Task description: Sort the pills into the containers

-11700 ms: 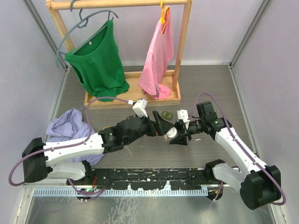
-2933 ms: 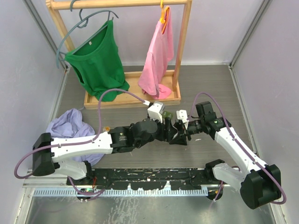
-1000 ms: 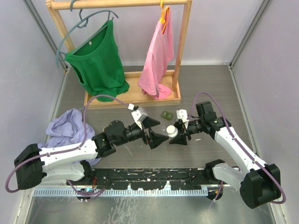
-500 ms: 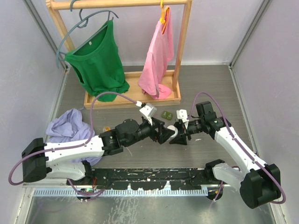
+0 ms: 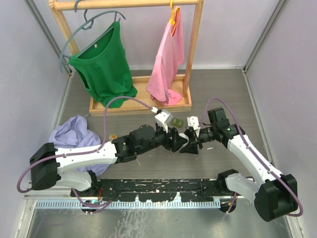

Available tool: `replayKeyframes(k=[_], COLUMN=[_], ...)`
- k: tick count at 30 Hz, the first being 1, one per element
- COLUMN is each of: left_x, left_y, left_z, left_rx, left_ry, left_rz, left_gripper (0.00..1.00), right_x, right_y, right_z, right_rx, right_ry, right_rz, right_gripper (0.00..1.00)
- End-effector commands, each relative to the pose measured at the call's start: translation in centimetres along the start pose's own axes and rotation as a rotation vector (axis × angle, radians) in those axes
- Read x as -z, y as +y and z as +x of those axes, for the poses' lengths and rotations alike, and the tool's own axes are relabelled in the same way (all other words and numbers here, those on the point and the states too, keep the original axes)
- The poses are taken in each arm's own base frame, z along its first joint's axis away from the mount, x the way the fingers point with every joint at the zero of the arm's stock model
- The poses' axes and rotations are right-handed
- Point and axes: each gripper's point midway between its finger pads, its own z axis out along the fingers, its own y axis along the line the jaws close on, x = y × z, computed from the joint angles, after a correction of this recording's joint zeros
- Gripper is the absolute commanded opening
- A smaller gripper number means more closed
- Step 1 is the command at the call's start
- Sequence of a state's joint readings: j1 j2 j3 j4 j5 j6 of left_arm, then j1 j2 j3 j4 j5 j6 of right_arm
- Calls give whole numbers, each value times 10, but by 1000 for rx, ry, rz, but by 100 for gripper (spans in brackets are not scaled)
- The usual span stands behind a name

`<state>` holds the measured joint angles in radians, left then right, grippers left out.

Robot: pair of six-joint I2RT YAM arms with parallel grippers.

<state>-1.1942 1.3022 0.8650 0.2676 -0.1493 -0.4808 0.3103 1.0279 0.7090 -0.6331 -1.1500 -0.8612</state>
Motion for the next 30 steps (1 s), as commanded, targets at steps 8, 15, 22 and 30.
replayKeyframes(k=[8, 15, 22, 30], left_x=[-2, 6, 18, 55], left_y=[-10, -11, -2, 79], left_z=[-13, -12, -20, -7], left_rx=[-54, -135, -174, -212], left_ry=[1, -18, -33, 16], left_rz=[22, 63, 21, -306], left_gripper=[35, 0, 0, 0], right_x=[2, 2, 2, 7], right_y=[-3, -2, 0, -2], right_z=[-20, -20, -23, -28], right_rx=[63, 59, 48, 67], right_ry=[-42, -44, -53, -64], right_rz=[-2, -5, -12, 11], right_gripper=[15, 28, 100, 100])
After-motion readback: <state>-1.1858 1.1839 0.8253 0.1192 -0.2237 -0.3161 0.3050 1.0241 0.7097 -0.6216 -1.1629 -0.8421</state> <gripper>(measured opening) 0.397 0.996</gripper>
